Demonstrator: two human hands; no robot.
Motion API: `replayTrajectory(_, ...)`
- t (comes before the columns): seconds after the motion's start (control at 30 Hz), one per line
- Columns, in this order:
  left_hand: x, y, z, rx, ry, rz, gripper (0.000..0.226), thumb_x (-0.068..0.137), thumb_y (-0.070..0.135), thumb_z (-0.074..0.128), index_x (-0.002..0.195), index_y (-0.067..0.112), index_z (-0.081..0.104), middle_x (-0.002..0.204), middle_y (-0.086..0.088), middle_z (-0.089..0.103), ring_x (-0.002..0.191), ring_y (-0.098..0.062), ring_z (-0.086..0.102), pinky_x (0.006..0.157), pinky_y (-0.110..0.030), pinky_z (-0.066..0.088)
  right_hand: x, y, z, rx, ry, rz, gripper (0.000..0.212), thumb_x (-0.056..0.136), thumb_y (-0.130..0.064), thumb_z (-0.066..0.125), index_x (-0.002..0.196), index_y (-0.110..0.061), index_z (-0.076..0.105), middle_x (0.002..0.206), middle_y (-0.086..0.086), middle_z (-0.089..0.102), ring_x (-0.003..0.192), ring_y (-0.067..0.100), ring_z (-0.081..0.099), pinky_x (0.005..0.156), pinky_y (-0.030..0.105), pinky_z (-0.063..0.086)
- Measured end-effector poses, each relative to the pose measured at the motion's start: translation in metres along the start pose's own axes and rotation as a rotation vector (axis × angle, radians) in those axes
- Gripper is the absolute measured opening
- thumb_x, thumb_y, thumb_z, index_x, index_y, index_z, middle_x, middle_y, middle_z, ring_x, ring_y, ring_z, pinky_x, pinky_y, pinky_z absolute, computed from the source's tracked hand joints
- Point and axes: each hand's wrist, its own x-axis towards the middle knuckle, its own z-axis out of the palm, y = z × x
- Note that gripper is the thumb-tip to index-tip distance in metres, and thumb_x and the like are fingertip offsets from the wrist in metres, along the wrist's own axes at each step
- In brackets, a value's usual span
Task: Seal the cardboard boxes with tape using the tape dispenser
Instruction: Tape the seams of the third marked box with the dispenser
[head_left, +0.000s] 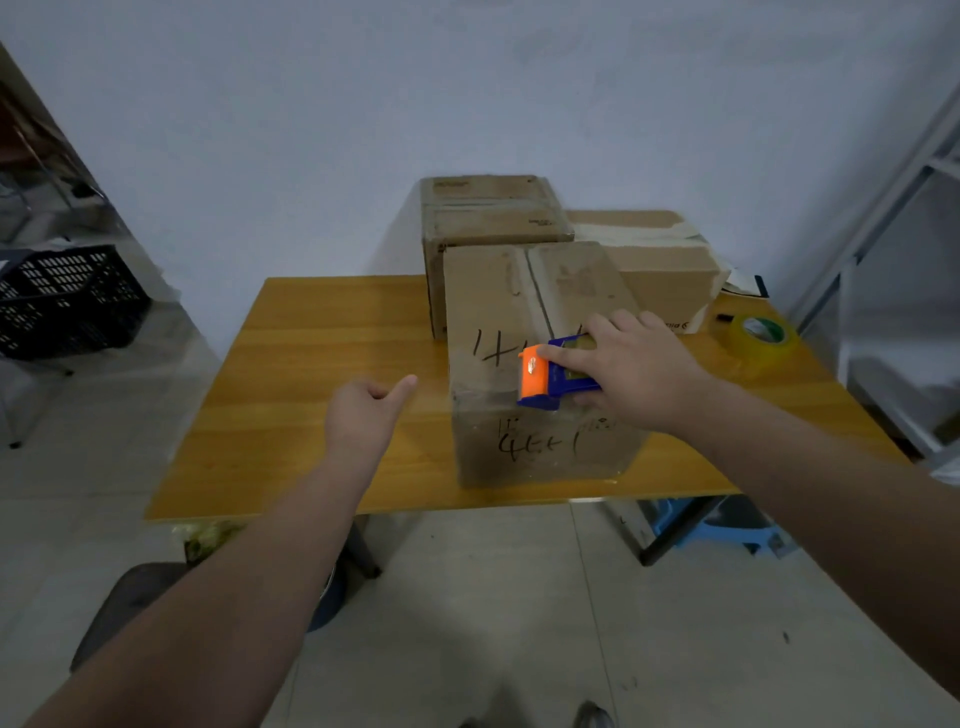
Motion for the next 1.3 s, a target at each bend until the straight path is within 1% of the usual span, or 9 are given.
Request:
replayTrajectory(0.6,0.009,-0.014,0.026,-0.033,0.061,-0.058,0.035,0.087,0.047,0.060,0.087,0.013,0.051,0.069,0.001,0.050,0.061,-0.015,0.047,0.050,-0.029,0.033,0.014,-0.005,0.002,0.005,-0.098,0.021,0.061,0.093,-0.055,0.042,0.146,-0.044,0.014,0.128,0.008,0.044,0.114,0.028,0.043,0.092,0.042,0.033)
replayTrajectory(0.83,0.015,-0.019,0.049,-0.032,-0.098,-0.179,0.044,0.088,0.045,0.060,0.088,0.001,0.059,0.061,0.000,0.044,0.060,-0.017,0.042,0.050,-0.028,0.028,0.019,-0.004,0.010,0.008,-0.106,0.021,0.061,0.092,-0.053,0.044,0.145,-0.046,0.016,0.130,0.009,0.045,0.114,0.029,0.044,0.092,0.044,0.034)
replayTrajectory(0.9,0.013,-0.018,0.058,-0.069,-0.165,-0.244,0.059,0.088,0.046,0.058,0.091,-0.011,0.043,0.057,-0.002,0.036,0.054,-0.018,0.034,0.048,-0.029,0.024,0.020,-0.004,0.011,0.009,-0.108,0.018,0.061,0.091,-0.053,0.045,0.145,-0.046,0.017,0.129,0.009,0.045,0.113,0.030,0.045,0.092,0.045,0.034)
replayTrajectory(0.93,0.011,-0.016,0.063,-0.083,-0.210,-0.287,0.048,0.089,0.049,0.055,0.068,0.016,0.028,0.059,-0.004,0.036,0.054,-0.019,0.034,0.049,-0.032,0.028,0.021,-0.003,0.011,0.013,-0.111,0.016,0.061,0.091,-0.054,0.045,0.145,-0.046,0.017,0.130,0.009,0.045,0.113,0.030,0.045,0.092,0.045,0.034)
replayTrajectory(0.97,0.009,-0.015,0.066,-0.094,-0.243,-0.326,0.046,0.089,0.053,0.052,0.075,0.009,0.054,0.064,-0.008,0.043,0.059,-0.022,0.043,0.056,-0.036,0.039,0.021,-0.002,0.011,0.021,-0.116,0.014,0.061,0.091,-0.053,0.046,0.145,-0.046,0.018,0.130,0.009,0.045,0.114,0.030,0.045,0.092,0.045,0.034)
replayTrajectory(1.0,0.007,-0.015,0.068,-0.116,-0.291,-0.378,0.051,0.088,0.057,0.049,0.087,0.007,0.057,0.078,-0.013,0.053,0.074,-0.026,0.055,0.072,-0.043,0.049,0.021,-0.001,0.011,0.031,-0.122,0.012,0.062,0.091,-0.053,0.047,0.145,-0.046,0.018,0.131,0.010,0.045,0.114,0.031,0.044,0.092,0.045,0.034)
replayTrajectory(1.07,0.007,-0.018,0.069,-0.140,-0.331,-0.447,0.066,0.087,0.063,0.044,0.115,0.005,0.058,0.116,-0.017,0.059,0.113,-0.034,0.053,0.098,-0.046,0.042,0.022,0.001,0.011,0.045,-0.126,0.010,0.063,0.090,-0.053,0.048,0.145,-0.046,0.018,0.131,0.010,0.045,0.114,0.031,0.044,0.092,0.045,0.033)
replayTrajectory(1.23,0.011,-0.011,0.066,-0.017,-0.412,-0.474,0.072,0.088,0.067,0.035,0.128,0.009,0.053,0.128,-0.012,0.053,0.117,-0.032,0.048,0.103,-0.048,0.039,0.023,-0.001,0.009,0.061,-0.129,0.011,0.061,0.090,-0.052,0.050,0.144,-0.047,0.021,0.127,0.010,0.046,0.113,0.030,0.044,0.093,0.045,0.033)
replayTrajectory(1.3,0.013,-0.010,0.063,-0.002,-0.454,-0.529,0.081,0.087,0.068,0.036,0.142,0.009,0.035,0.144,-0.013,0.039,0.129,-0.033,0.039,0.107,-0.048,0.033,0.023,0.000,0.008,0.066,-0.128,0.012,0.061,0.091,-0.051,0.050,0.144,-0.046,0.022,0.127,0.009,0.046,0.114,0.030,0.044,0.093,0.045,0.033)
